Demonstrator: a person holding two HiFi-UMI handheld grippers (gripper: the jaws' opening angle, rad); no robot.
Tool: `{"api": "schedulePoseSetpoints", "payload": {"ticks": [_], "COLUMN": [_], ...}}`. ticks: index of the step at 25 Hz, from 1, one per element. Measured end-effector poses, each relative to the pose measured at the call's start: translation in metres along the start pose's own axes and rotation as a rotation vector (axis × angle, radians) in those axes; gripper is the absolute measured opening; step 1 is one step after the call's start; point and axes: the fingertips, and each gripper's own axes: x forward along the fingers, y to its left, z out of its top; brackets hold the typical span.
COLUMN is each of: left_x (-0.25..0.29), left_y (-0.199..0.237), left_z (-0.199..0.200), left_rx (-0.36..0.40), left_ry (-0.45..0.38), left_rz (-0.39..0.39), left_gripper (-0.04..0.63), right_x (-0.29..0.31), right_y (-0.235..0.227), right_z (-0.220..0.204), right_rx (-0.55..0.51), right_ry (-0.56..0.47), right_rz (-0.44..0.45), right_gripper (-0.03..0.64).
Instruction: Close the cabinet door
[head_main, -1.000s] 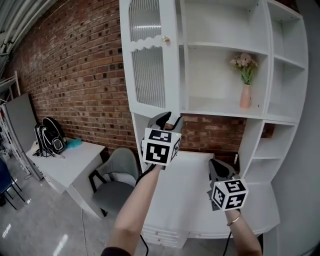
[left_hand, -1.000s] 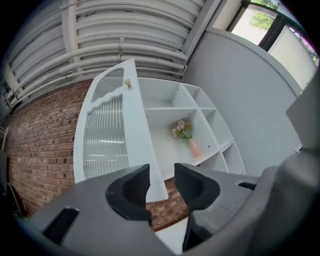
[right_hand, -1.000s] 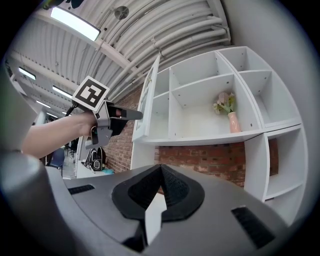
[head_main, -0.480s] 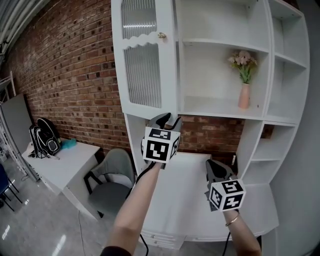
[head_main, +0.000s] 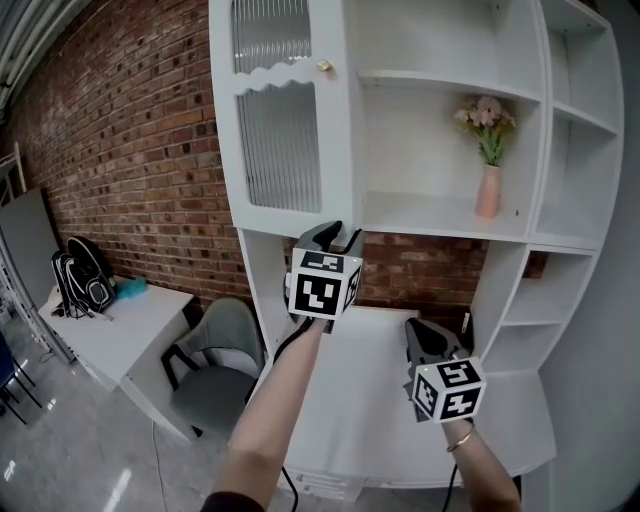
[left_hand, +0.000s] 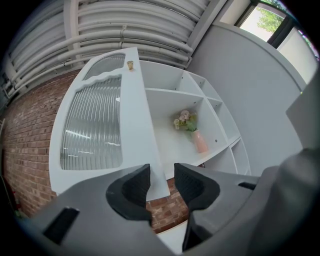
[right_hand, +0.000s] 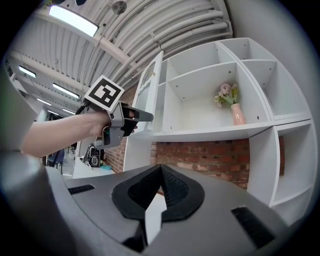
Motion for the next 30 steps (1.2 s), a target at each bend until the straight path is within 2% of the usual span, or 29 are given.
{"api": "schedulePoseSetpoints", "payload": {"ticks": [14, 30], "left_x": [0.034, 0.060], "left_y": [0.005, 0.013], "left_z": [-0.003, -0.007], "left_rx": [0.006, 0.006], "left_ry": [0.032, 0.053], "left_rz": [0.008, 0.015], "left_gripper": [0.155, 0.155], "right_x": [0.029, 0.047], "right_y": [-0.002, -0.003], "right_z": [-0.008, 0.007], "right_rx": [-0.002, -0.017], "right_ry": [0.020, 0.007], "right_rz": [0.013, -0.003], "right_gripper": [0.000, 0.000]}}
